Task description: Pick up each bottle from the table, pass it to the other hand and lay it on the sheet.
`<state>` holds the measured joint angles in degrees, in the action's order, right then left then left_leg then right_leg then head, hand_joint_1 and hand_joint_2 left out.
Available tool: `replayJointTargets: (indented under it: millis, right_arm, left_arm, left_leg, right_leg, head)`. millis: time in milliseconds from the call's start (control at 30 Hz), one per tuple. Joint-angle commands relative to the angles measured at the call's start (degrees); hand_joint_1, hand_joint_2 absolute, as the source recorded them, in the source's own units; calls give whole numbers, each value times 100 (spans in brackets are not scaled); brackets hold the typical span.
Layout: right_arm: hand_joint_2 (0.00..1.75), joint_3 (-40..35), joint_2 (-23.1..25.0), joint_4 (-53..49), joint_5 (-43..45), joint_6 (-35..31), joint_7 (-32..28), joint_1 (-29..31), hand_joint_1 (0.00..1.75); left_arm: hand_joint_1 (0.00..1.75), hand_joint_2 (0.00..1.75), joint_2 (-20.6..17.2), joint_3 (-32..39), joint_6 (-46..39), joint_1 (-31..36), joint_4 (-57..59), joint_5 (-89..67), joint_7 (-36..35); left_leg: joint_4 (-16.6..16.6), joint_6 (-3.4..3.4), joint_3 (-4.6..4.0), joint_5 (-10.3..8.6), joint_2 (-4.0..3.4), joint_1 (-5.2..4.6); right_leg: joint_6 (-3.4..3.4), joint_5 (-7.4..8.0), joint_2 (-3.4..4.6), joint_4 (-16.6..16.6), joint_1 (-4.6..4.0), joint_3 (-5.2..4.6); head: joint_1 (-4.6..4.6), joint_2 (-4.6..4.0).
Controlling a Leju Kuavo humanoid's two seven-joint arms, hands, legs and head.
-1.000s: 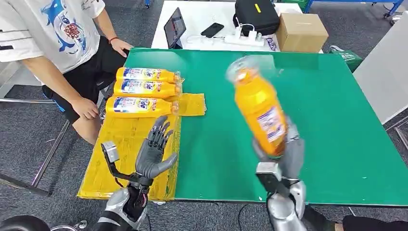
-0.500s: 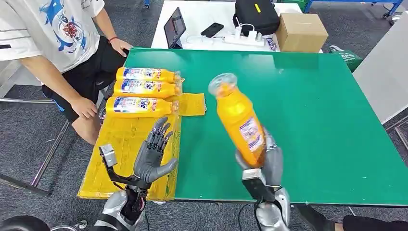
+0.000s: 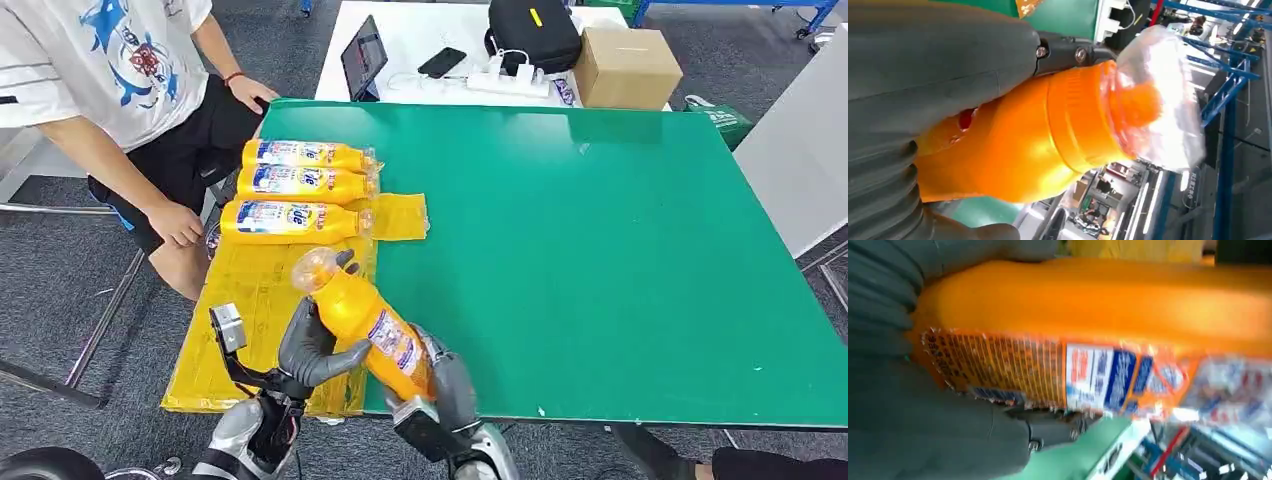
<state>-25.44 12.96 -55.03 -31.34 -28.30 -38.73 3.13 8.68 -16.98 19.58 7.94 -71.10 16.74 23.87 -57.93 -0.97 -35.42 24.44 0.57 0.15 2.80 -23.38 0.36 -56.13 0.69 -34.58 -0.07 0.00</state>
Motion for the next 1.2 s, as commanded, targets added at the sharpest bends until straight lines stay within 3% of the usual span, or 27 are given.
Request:
replayJointTargets:
  millis: [33,367,833,867,900,933,1200]
  right_arm:
    - [175,-678,251,1610,-157,-91,-73,568,175]
    - [175,-651,216,1607,-163,-562,-19,686,175]
    - [175,-621,231,1637,-101,-508,-54,696,175]
    - [175,-628,229,1628,-107,-489,-51,696,175]
    - [175,-640,227,1630,-129,-476,-32,699,175]
    - [175,-659,230,1642,-149,-430,-25,700,175]
    - [175,-671,241,1705,-179,-424,-3,703,175]
  left_arm:
    - [0,175,-202,-348,219,354,704,110,-96]
    - [0,175,-329,-567,166,483,1175,83,-297]
    - [0,175,-401,-626,346,465,1256,150,-188]
    - [9,175,-392,-596,400,445,1208,212,-154]
    - [154,175,-364,-548,462,418,1162,316,-137]
    - [175,175,-345,-508,760,356,1026,623,-149]
    - [175,175,-297,-473,857,271,820,865,-175]
  left_leg:
    - [8,9,41,12,-9,9]
    - [5,5,29,8,-4,6]
    - [3,5,22,7,-5,5]
    - [2,4,14,4,-4,3]
    - [1,5,25,9,-5,6]
    - [2,4,14,5,-6,4]
    - [-1,6,26,11,-1,8]
  right_leg:
    - [-13,-8,0,11,-11,41]
    - [-9,-6,-4,8,-8,28]
    - [-8,-6,-4,5,-7,20]
    - [-5,-3,-3,3,-4,11]
    - [-8,-7,-3,4,-8,23]
    - [-6,-3,-1,4,-5,12]
    - [-10,-9,-8,4,-10,27]
  head:
    - [0,0]
    - [2,0]
    - [0,0]
    - [0,0]
    - [0,0]
    - [0,0]
    - [0,0]
